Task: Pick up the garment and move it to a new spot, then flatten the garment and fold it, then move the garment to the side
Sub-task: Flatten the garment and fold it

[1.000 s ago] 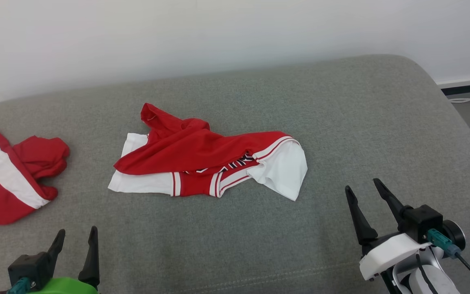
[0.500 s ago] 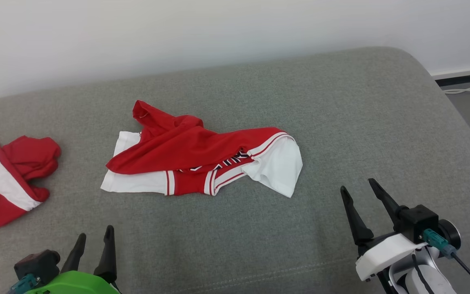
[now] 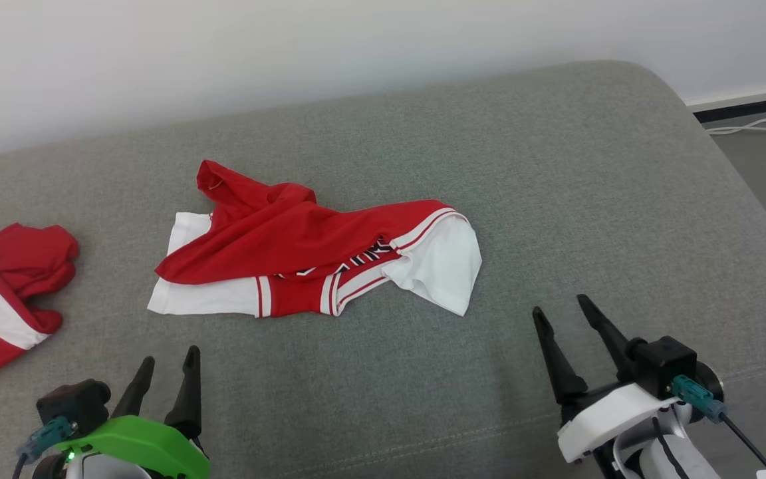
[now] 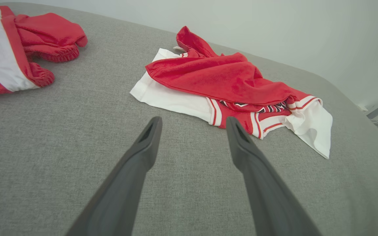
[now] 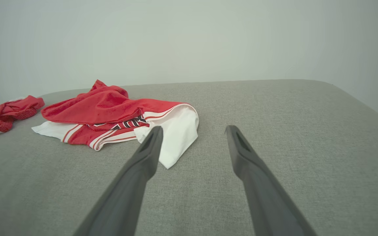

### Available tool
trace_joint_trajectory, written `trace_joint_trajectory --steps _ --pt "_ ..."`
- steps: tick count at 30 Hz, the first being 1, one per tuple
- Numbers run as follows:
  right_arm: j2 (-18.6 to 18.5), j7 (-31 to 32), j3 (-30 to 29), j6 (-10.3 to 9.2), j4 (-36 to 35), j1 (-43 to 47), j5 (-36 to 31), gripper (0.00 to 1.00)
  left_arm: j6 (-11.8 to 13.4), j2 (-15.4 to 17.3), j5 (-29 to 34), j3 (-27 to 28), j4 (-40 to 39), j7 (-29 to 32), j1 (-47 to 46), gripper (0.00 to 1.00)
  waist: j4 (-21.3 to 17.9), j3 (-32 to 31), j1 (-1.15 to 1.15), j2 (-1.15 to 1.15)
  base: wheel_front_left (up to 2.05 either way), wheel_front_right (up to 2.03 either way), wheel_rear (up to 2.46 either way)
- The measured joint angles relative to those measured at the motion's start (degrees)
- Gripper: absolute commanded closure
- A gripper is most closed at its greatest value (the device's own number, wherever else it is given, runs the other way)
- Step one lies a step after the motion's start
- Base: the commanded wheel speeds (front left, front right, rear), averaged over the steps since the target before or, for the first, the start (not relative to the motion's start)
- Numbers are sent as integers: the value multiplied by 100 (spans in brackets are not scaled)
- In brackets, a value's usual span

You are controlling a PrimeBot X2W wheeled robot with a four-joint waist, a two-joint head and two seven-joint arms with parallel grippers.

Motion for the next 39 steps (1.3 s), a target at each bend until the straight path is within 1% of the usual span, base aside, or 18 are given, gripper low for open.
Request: trace_joint_trajectory --steps 2,5,11,14,17,21,22,25,28,29,30,32,34,35,37,38,39 --pt "123 0 104 55 12 1 181 0 -24 15 62 -89 -13 41 -66 0 13 22 0 0 0 0 0" --pt "268 0 297 104 93 4 715 0 -41 15 115 -196 -52 74 -185 0 79 46 0 0 0 0 0" --pt "264 85 600 152 104 3 1674 0 -65 -30 148 -298 -248 74 -306 0 295 97 0 0 0 0 0" --pt "219 125 909 152 -45 -5 2813 0 -65 -83 148 -322 -339 75 -311 0 431 136 0 0 0 0 0" --pt "210 220 1170 141 -135 -82 3619 0 -65 -123 148 -342 -366 91 -311 0 582 181 0 0 0 0 0" --pt "199 364 1408 -174 -246 -269 4444 0 -64 -125 148 -341 -413 92 -311 0 785 255 0 0 0 0 0" --pt "188 410 1526 -376 -285 -367 4778 0 -64 -132 148 -344 -450 92 -311 0 884 299 0 0 0 0 0" --pt "181 411 1641 -711 -371 -538 5327 0 -64 -157 148 -361 -497 92 -322 0 1028 366 0 0 0 0 0" --pt "155 405 1755 -1062 -422 -726 5738 0 -64 -218 148 -382 -506 90 -350 0 1171 420 0 0 0 0 0" --pt "144 404 1814 -1170 -426 -785 5814 0 -64 -242 148 -385 -508 89 -363 0 1216 434 0 0 0 0 0" --pt "136 404 1873 -1220 -431 -844 5901 0 -64 -270 147 -387 -508 81 -380 0 1262 446 0 0 0 0 0" --pt "135 403 1984 -1226 -413 -948 6038 0 -64 -302 147 -403 -502 63 -398 0 1345 462 0 0 0 0 0" --pt "136 403 2120 -1268 -344 -1057 6015 0 -64 -313 147 -404 -494 41 -398 0 1415 462 0 0 0 0 0" --pt "133 403 2203 -1267 -269 -1125 5901 0 -64 -315 147 -400 -489 41 -398 0 1445 457 0 0 0 0 0" --pt "132 403 2368 -1268 -75 -1292 5501 0 -64 -319 146 -394 -480 33 -398 0 1492 438 0 0 0 0 0" --pt "115 404 2523 -1267 96 -1439 4965 0 -64 -321 146 -392 -478 11 -398 0 1510 425 0 0 0 0 0" --pt "93 405 2704 -1267 241 -1630 4276 0 -64 -323 146 -389 -479 -10 -397 0 1527 415 0 0 0 0 0"
